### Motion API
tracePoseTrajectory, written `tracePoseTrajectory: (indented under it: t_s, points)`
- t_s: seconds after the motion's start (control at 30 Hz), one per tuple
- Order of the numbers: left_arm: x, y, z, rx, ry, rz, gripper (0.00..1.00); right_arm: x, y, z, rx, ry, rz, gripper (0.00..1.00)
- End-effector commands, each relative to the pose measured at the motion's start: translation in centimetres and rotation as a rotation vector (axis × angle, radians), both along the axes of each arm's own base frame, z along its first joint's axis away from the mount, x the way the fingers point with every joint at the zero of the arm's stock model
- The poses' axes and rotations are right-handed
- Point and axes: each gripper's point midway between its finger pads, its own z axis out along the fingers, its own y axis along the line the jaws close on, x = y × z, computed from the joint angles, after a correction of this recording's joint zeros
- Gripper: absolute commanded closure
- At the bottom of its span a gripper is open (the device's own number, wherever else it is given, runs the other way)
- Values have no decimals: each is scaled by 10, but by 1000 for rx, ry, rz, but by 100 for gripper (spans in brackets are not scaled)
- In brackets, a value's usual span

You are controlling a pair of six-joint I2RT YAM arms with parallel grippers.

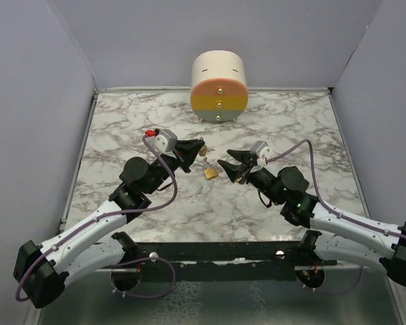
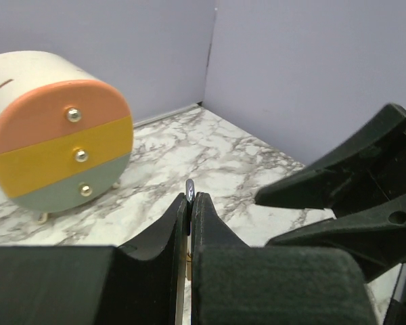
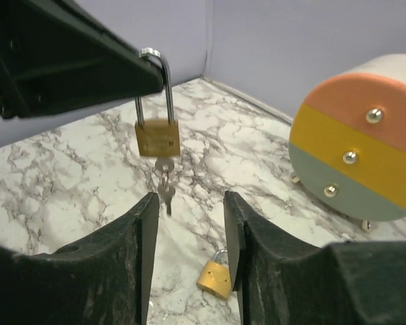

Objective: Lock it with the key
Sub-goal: Lock the lock.

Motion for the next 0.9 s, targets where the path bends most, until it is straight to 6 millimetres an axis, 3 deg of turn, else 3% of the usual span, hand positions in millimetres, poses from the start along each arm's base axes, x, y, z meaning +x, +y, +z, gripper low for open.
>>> tracePoseTrajectory:
  t_s: [0.0, 0.23, 0.5, 0.87]
  points:
    - [7, 24, 22, -36, -33, 1, 100, -3, 9, -26, -27, 73, 31, 62]
    - [7, 31, 22, -53, 1, -123, 100, 2, 30, -14, -14, 37, 125, 70]
    - [-8, 31, 30, -71, -16, -174, 100, 1, 66, -8, -2, 27, 275, 67]
    - [-11, 34, 32, -84, -17, -173, 100, -6, 91, -7, 32, 39, 391, 62]
